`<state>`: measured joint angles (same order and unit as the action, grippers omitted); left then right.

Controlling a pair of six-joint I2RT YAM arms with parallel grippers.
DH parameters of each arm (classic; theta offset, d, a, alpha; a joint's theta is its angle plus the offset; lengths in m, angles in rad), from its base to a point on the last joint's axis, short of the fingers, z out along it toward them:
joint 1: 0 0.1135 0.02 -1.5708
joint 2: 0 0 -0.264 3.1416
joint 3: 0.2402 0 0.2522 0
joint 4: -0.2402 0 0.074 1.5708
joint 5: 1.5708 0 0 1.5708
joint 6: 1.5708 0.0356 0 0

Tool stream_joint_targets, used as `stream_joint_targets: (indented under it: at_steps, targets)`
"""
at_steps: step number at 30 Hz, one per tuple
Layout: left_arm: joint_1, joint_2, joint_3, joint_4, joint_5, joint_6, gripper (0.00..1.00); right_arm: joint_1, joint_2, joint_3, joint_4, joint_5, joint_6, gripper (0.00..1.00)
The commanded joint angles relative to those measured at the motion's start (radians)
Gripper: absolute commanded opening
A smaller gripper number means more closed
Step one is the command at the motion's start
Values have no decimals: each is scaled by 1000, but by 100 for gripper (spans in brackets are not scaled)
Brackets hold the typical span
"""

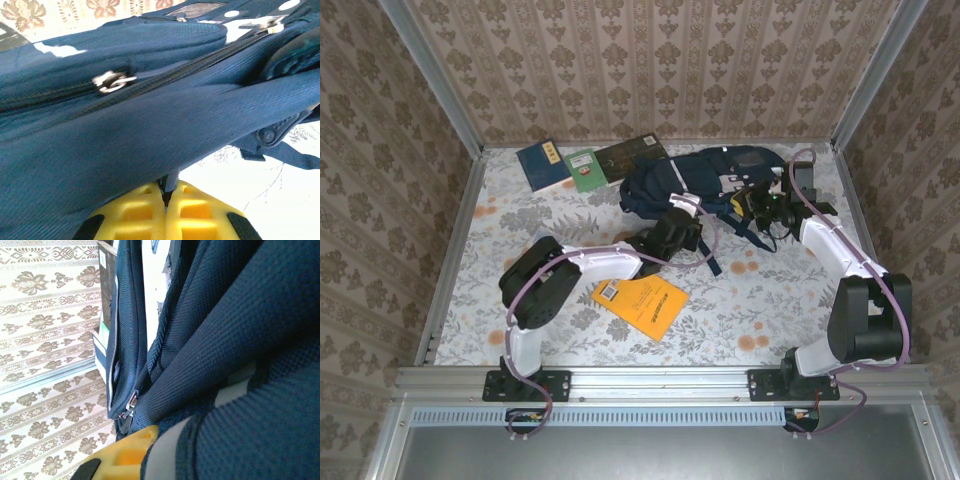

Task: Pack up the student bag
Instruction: Unzip the student bag at the top-right of the table.

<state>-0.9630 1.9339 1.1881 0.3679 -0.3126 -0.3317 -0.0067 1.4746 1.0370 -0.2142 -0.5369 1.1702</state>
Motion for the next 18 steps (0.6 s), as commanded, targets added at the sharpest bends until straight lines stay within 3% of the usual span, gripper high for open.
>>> stream_joint_targets:
  at_steps: [1,18]
  targets:
    - [44,-66,-62,-29,-69,-64,0,-19,-3,38,18,-9,-24,0]
    - [151,-246,-274,-165,11,-87,0,-77,-44,-36,-13,15,-68,0]
